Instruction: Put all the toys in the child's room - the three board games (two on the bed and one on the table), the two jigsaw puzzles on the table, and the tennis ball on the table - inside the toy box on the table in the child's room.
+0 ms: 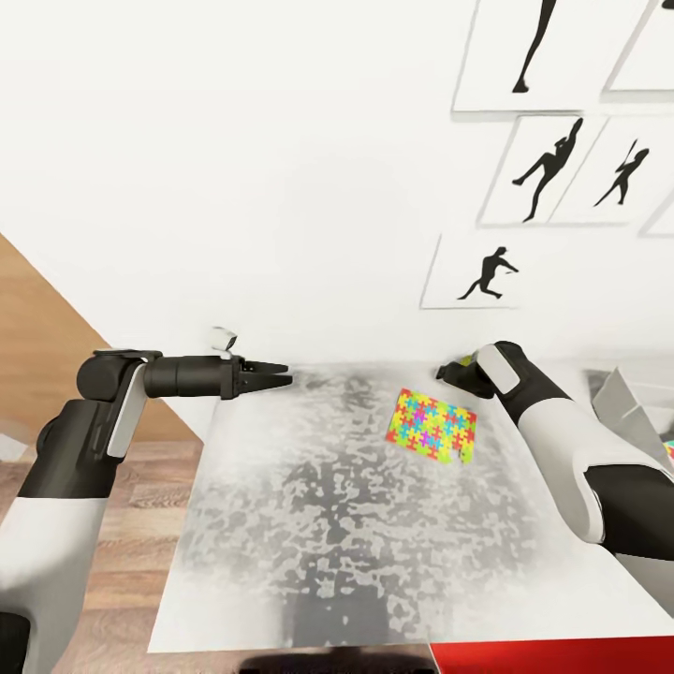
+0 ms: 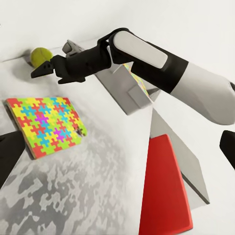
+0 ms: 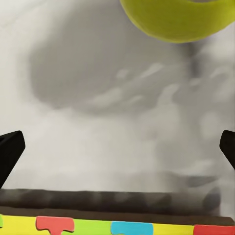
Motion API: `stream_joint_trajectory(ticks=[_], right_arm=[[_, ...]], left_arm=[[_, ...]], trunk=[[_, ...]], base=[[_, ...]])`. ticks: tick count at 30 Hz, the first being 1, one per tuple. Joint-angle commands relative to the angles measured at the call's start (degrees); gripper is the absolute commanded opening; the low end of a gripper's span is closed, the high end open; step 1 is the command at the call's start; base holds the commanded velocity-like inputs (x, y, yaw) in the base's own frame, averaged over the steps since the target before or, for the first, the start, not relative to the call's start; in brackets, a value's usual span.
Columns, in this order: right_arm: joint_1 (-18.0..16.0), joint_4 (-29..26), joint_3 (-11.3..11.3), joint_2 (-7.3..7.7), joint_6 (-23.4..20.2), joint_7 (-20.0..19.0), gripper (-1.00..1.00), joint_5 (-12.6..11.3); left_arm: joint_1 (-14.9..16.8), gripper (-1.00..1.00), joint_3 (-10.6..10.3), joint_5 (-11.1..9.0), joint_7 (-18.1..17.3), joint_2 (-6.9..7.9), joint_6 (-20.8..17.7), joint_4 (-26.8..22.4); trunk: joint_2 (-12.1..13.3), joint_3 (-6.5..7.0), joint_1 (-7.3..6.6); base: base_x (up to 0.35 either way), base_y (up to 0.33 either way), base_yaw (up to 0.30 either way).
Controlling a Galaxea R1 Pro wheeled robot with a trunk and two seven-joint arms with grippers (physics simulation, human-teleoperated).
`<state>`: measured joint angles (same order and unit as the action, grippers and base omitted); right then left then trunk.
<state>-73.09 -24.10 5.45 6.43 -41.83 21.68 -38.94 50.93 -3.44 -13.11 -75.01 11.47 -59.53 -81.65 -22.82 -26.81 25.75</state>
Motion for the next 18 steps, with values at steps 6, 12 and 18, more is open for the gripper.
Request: stream_joint_trajectory(ticks=[6, 12, 18], right_arm=[[-0.04, -0.09, 0.42, 0.07, -0.17, 0.43, 1.00, -0.68], [-0.04, -0.12, 0.44, 0.05, -0.18, 0.40, 1.00, -0.67], [-0.04, -0.15, 0.39, 0.06, -0.18, 0.39, 1.00, -0.67]], left_arm=[[0.05, 1.00, -0.02, -0.16, -0.04, 0.18, -0.47, 0.00], [0.05, 1.00, 0.01, -0.16, -0.04, 0.21, -0.47, 0.00], [0.05, 1.00, 0.01, -0.17, -0.04, 0.21, -0.47, 0.00]], trunk=[[-0.10, -0.17, 0.03], [-0.10, -0.18, 0.03], [-0.10, -0.18, 0.03]], base=[[0.000, 0.000, 0.000], [-0.104, 0.000, 0.000], [-0.187, 0.000, 0.000]])
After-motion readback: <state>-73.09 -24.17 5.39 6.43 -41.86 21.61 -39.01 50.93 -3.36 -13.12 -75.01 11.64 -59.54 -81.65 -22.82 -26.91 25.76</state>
